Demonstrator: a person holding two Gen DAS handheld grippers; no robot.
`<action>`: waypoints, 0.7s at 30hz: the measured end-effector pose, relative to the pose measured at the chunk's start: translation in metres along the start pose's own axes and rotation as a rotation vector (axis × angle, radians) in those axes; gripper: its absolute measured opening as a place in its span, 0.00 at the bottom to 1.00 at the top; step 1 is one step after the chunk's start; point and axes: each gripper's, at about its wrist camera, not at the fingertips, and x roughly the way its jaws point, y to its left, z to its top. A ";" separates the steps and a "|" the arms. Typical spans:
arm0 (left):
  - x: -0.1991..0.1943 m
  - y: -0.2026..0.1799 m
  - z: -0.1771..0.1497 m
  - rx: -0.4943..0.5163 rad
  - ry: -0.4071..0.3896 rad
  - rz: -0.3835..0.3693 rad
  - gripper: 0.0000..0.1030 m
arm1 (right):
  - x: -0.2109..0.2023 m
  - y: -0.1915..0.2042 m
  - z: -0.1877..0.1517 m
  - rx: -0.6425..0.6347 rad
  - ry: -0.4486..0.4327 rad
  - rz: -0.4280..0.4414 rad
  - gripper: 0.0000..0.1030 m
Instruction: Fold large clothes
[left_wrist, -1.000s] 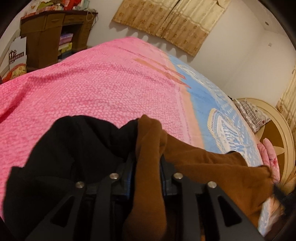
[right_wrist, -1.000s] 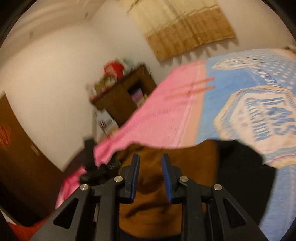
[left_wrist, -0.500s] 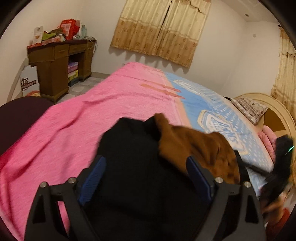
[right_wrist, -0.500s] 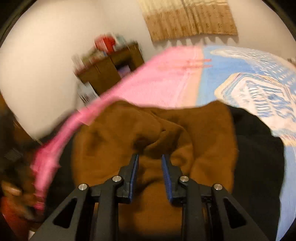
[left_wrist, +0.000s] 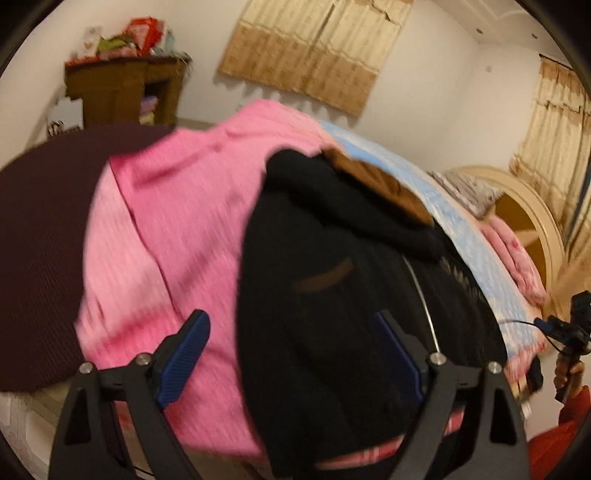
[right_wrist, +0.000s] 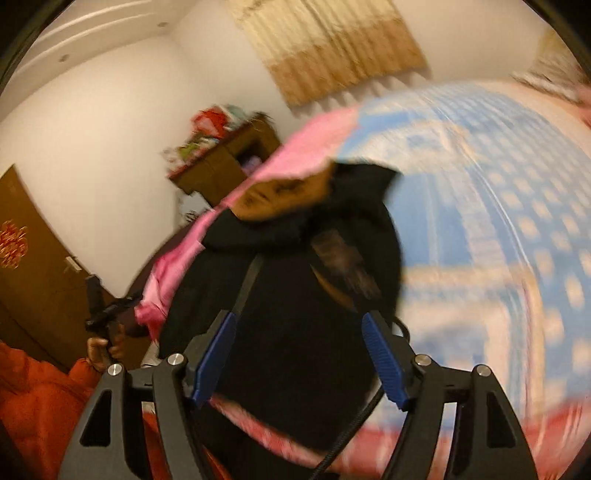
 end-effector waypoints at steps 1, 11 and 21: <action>0.004 -0.004 -0.007 0.010 0.010 0.003 0.89 | -0.008 -0.006 -0.009 0.036 -0.017 0.002 0.70; -0.017 0.001 -0.030 0.025 -0.008 -0.034 0.90 | -0.284 0.004 -0.034 0.167 -0.915 -0.190 0.70; 0.007 -0.013 -0.057 0.059 0.042 -0.069 0.92 | -0.058 -0.009 -0.042 0.208 -0.234 -0.052 0.70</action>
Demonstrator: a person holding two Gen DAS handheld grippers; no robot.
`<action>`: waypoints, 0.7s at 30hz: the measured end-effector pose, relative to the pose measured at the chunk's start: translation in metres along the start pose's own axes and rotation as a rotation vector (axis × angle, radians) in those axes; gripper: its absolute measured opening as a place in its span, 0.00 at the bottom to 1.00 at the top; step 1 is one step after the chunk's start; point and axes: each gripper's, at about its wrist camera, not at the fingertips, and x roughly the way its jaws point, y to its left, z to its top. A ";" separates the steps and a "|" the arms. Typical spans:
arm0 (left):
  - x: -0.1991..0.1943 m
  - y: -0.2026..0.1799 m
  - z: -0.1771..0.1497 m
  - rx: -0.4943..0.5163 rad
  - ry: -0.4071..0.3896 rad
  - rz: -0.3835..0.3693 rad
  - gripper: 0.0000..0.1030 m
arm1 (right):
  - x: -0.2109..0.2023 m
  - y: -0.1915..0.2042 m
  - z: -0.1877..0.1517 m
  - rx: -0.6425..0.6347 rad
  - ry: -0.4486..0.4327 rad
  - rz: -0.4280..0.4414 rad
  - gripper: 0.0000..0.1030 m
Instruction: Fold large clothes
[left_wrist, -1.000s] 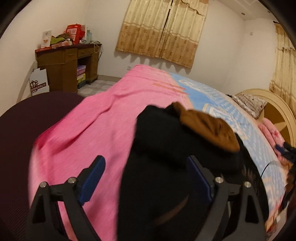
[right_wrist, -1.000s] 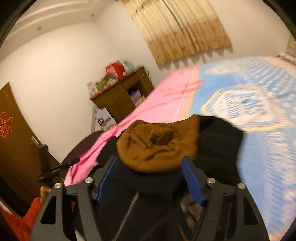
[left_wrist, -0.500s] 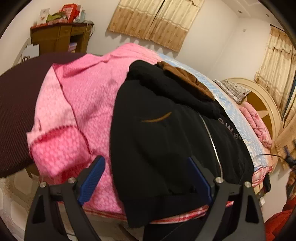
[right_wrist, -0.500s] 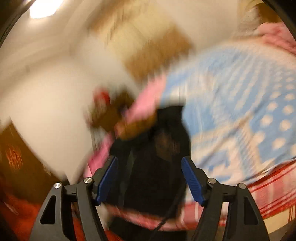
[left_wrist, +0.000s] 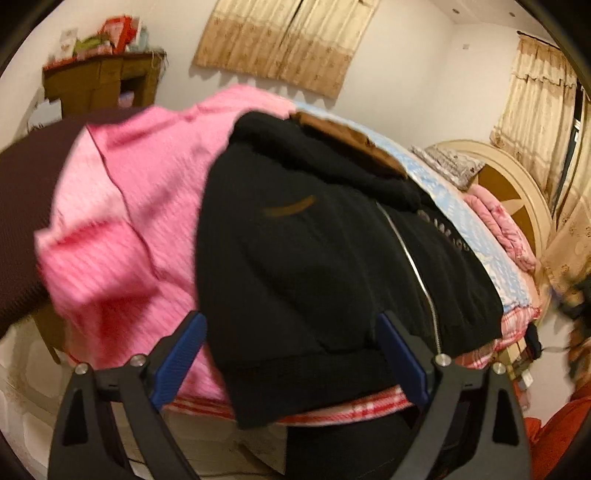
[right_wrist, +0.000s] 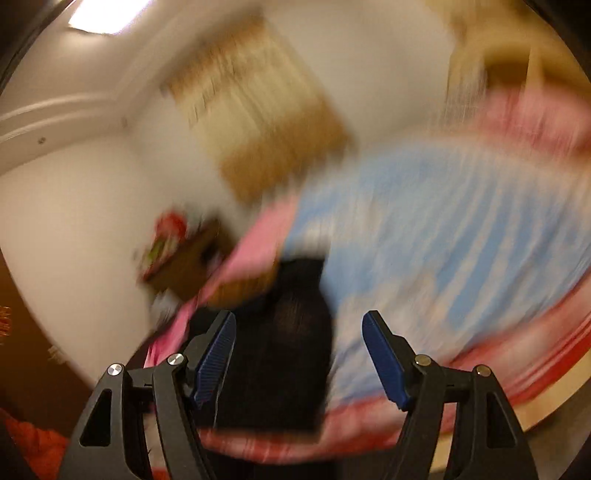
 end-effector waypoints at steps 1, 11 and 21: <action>0.003 -0.002 -0.002 0.000 0.013 -0.006 0.92 | 0.034 -0.002 -0.016 0.006 0.076 0.006 0.70; 0.012 -0.006 -0.018 0.013 0.022 0.015 0.92 | 0.124 -0.021 -0.063 -0.017 0.191 -0.056 0.70; 0.005 0.019 -0.026 -0.106 0.050 -0.025 0.91 | 0.149 -0.016 -0.075 0.030 0.335 0.112 0.69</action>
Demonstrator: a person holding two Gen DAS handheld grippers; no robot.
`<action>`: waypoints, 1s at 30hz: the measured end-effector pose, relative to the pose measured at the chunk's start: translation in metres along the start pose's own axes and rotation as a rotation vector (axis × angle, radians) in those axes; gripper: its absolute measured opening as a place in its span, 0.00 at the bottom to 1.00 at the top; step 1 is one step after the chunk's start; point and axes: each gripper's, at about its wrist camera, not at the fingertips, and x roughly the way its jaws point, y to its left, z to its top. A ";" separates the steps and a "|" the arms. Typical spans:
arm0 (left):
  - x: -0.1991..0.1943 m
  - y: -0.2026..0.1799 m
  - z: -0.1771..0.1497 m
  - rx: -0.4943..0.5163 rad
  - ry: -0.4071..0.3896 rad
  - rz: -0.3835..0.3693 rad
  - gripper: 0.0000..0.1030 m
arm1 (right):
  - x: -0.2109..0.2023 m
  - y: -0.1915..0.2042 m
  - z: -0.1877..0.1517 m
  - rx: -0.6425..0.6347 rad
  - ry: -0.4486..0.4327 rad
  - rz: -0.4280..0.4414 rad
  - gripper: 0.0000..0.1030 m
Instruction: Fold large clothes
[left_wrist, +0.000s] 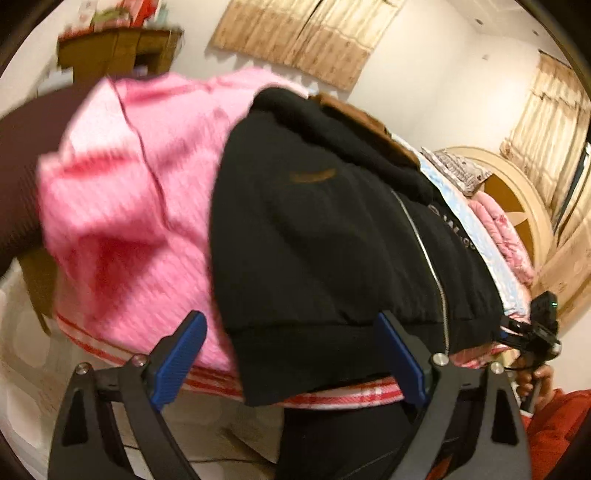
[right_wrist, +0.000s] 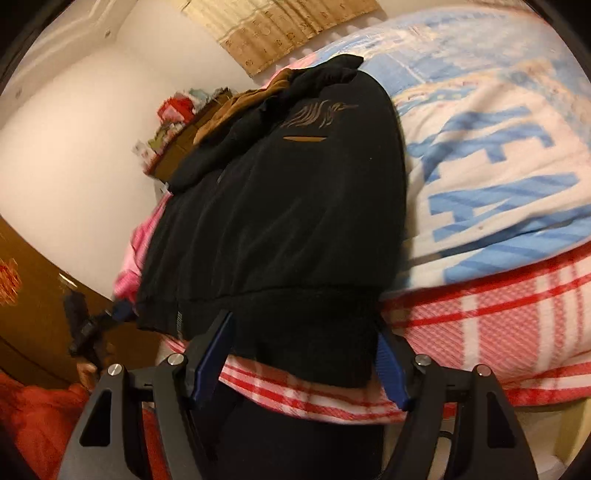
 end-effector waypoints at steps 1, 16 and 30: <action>0.008 -0.001 -0.003 -0.007 0.036 -0.017 0.90 | 0.002 -0.002 0.002 0.014 0.003 0.013 0.69; -0.018 -0.016 0.038 -0.109 -0.021 -0.232 0.11 | -0.027 0.021 0.046 0.103 0.055 0.313 0.09; 0.047 -0.017 0.264 -0.268 -0.136 -0.235 0.08 | 0.001 0.070 0.270 -0.071 -0.154 0.268 0.08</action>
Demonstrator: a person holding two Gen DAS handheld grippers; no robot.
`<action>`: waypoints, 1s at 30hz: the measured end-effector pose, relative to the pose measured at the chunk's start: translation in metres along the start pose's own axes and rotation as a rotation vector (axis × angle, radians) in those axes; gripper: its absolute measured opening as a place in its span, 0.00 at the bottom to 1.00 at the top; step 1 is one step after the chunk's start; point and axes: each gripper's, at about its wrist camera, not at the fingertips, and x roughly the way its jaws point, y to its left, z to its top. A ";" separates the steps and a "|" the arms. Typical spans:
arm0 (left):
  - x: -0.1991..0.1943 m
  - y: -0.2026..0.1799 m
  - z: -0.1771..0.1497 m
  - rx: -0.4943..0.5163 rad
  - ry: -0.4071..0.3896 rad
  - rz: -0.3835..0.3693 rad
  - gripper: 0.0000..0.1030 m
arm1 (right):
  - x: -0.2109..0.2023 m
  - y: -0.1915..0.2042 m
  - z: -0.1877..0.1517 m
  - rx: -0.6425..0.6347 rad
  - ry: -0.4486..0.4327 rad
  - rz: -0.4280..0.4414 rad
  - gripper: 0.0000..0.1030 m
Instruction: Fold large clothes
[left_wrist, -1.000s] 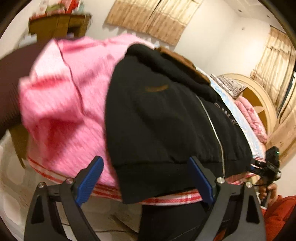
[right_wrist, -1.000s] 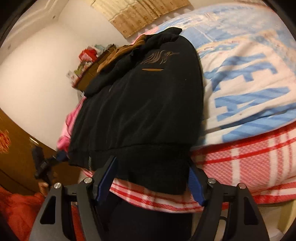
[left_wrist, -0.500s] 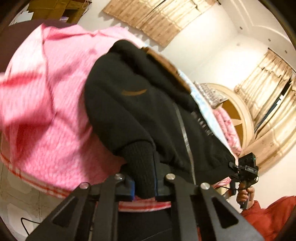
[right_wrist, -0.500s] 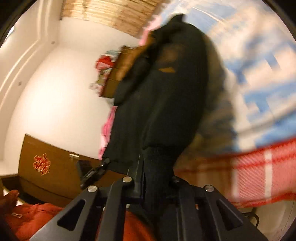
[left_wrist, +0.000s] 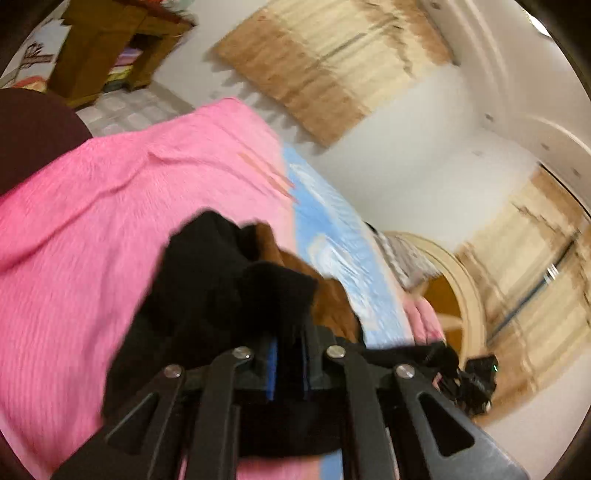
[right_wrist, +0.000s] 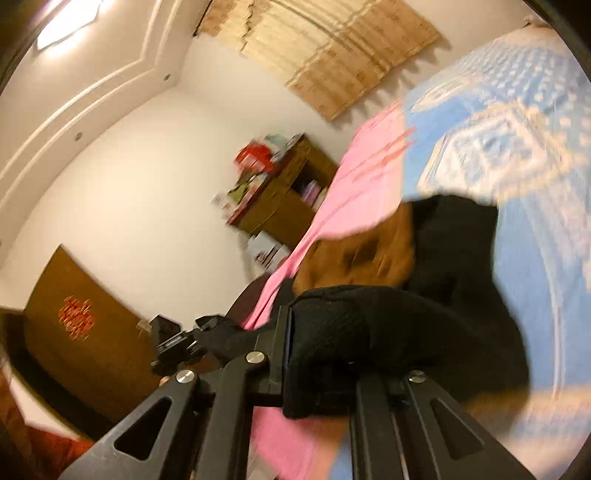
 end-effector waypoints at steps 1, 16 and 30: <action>0.018 0.003 0.012 0.004 -0.005 0.061 0.08 | 0.016 -0.011 0.015 0.006 -0.011 -0.035 0.08; 0.112 0.064 0.029 -0.022 -0.024 0.383 0.34 | 0.129 -0.133 0.020 0.090 -0.038 -0.228 0.08; 0.121 -0.064 -0.001 0.348 -0.078 0.321 0.65 | 0.111 0.003 0.013 -0.286 -0.096 -0.400 0.38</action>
